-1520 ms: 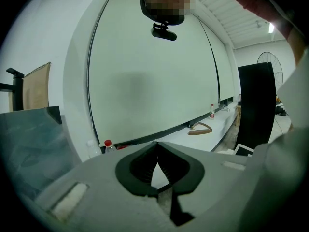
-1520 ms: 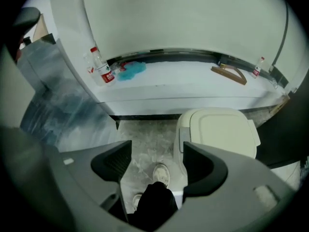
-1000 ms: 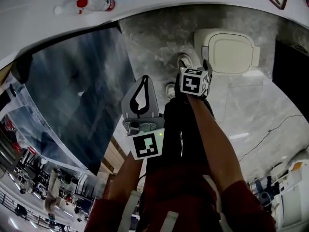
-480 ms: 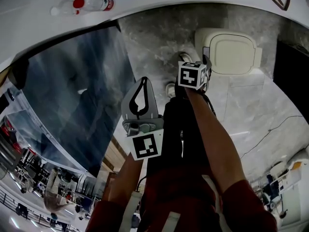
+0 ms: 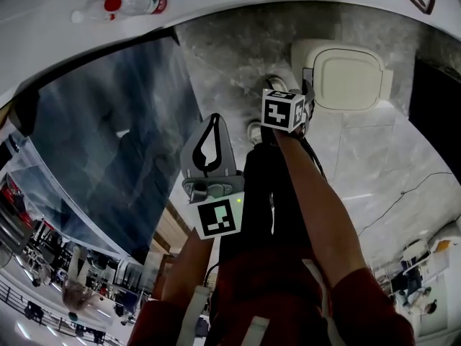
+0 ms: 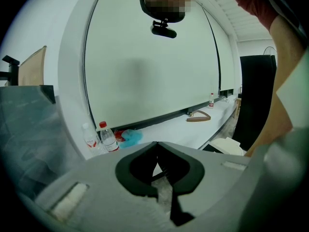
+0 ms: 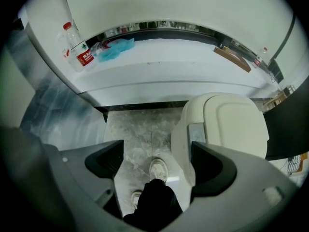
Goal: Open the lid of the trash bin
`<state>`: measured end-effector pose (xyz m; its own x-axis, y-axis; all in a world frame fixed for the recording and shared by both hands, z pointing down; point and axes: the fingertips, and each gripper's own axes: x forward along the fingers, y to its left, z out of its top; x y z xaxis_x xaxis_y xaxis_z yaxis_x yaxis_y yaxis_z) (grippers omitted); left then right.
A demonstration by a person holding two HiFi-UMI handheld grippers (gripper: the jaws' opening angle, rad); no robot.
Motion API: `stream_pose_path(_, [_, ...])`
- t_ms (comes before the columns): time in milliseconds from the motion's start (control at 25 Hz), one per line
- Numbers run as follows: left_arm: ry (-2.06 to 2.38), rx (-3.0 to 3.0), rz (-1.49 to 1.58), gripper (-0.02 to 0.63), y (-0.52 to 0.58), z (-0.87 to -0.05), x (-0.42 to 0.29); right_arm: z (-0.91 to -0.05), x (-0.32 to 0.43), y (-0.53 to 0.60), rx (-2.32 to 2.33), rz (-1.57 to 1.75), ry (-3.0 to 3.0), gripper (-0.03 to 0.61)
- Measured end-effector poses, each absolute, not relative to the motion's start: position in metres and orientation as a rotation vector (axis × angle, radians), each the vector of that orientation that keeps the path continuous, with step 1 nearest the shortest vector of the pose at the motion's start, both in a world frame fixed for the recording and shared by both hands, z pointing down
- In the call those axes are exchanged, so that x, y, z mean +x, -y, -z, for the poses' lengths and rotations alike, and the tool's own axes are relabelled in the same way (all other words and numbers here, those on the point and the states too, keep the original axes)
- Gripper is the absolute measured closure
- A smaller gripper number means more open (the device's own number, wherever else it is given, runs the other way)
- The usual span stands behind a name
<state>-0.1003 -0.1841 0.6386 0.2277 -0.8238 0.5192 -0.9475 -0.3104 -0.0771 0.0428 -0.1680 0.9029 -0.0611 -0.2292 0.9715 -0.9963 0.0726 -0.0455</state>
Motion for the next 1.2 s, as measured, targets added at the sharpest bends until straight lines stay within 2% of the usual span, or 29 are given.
stream_pose_path(240, [1.658,2.246,-0.715,0.609,0.183,-0.643,-0.1,-0.903,0.048,0.172,1.362,-1.12,1.437,0.163])
stream_pose_path(440, [1.651,2.241,-0.725,0.609,0.183,-0.647,-0.101,-0.902,0.052,0.176,1.42,-1.173,1.409,0.196])
stream_pose_path(1200, [1.68,2.219,-0.699,0.609,0.171,-0.643,-0.108,-0.897,0.05,0.166,1.312,-1.033,1.496,0.197])
